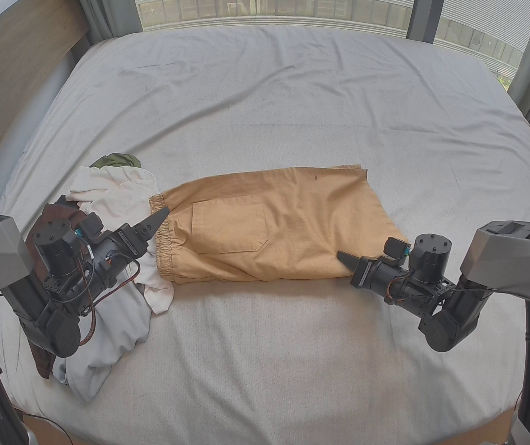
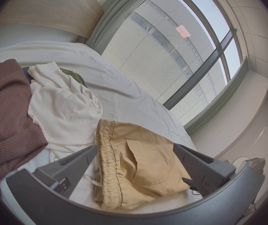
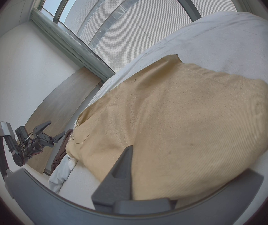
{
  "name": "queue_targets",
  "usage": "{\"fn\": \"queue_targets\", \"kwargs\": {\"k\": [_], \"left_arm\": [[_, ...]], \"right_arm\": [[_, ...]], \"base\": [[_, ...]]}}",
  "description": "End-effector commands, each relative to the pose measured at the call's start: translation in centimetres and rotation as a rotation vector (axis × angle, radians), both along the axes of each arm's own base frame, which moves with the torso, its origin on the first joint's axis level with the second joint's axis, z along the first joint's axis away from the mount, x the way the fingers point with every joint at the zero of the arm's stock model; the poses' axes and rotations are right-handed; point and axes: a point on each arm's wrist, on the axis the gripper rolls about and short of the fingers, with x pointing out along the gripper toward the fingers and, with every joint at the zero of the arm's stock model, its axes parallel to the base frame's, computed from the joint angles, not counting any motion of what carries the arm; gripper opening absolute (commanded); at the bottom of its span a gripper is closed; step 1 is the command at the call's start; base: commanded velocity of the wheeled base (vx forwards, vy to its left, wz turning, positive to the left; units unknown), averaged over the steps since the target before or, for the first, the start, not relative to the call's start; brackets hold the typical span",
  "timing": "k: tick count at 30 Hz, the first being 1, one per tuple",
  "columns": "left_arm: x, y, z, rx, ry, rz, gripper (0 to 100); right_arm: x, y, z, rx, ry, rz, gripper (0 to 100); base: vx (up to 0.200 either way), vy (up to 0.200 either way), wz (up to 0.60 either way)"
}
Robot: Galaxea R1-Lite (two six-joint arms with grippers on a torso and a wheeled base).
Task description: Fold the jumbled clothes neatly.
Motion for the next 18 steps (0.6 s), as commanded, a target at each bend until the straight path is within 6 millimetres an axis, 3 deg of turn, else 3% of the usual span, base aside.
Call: {"fn": "queue_targets", "kwargs": {"k": [1, 18], "left_arm": [[0.0, 0.0, 0.0, -0.001, -0.001, 0.000, 100], [0.0, -0.1, 0.0, 0.000, 0.000, -0.003, 100]], "right_arm": [[-1.3, -0.9, 1.7, -0.015, -0.025, -0.010, 0], [-7.4, -3.3, 1.4, -0.118, 0.071, -0.065, 0]], "base": [[0.000, 0.000, 0.00], [0.000, 0.000, 0.00]]}}
